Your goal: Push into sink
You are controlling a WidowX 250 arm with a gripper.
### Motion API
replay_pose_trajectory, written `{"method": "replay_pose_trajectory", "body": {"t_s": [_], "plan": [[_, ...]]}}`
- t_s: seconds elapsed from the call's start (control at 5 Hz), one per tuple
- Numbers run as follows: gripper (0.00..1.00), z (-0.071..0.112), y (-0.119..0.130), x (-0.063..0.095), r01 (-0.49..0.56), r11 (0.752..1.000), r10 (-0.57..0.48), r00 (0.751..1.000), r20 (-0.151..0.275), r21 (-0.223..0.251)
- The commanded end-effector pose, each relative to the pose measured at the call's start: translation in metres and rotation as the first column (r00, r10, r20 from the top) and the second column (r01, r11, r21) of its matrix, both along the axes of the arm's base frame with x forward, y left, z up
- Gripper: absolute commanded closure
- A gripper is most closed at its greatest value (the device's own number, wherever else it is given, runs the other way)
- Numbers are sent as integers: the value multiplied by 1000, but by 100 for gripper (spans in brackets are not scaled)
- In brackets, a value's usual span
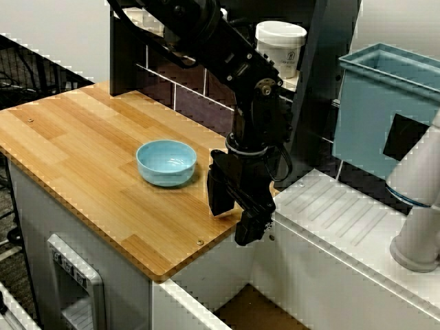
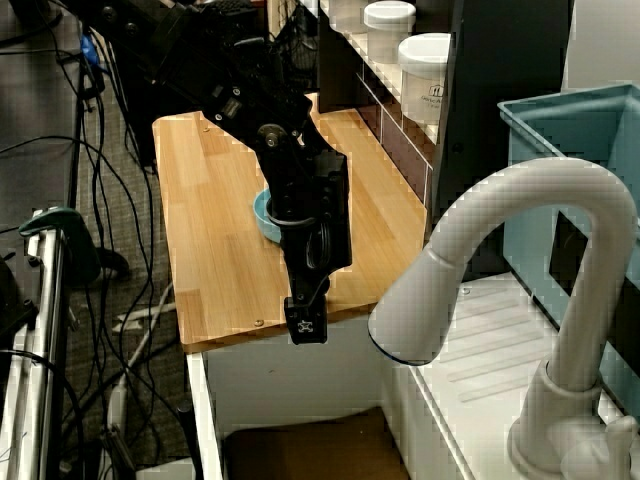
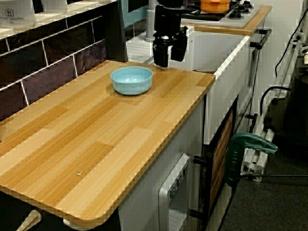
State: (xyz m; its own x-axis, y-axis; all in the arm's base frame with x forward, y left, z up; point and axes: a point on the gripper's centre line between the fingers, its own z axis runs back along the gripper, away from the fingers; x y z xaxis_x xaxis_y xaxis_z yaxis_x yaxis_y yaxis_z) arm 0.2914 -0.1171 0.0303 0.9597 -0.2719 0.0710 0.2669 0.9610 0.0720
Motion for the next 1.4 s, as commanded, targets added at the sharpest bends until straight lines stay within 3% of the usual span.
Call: {"method": "replay_pose_trajectory", "body": {"t_s": [0.0,0.2,0.4,0.6,0.8,1.2], "plan": [[0,0,0,0,0,1000,0,1000,0,0],[0,28,31,-4,-13,1000,13,1000,9,-12],[0,55,62,-12,-18,997,20,999,30,-71],[0,64,96,-19,-50,996,54,997,47,-75],[0,67,130,-6,-39,998,42,998,56,-52],[0,63,194,10,-44,999,45,990,131,-8]]}}
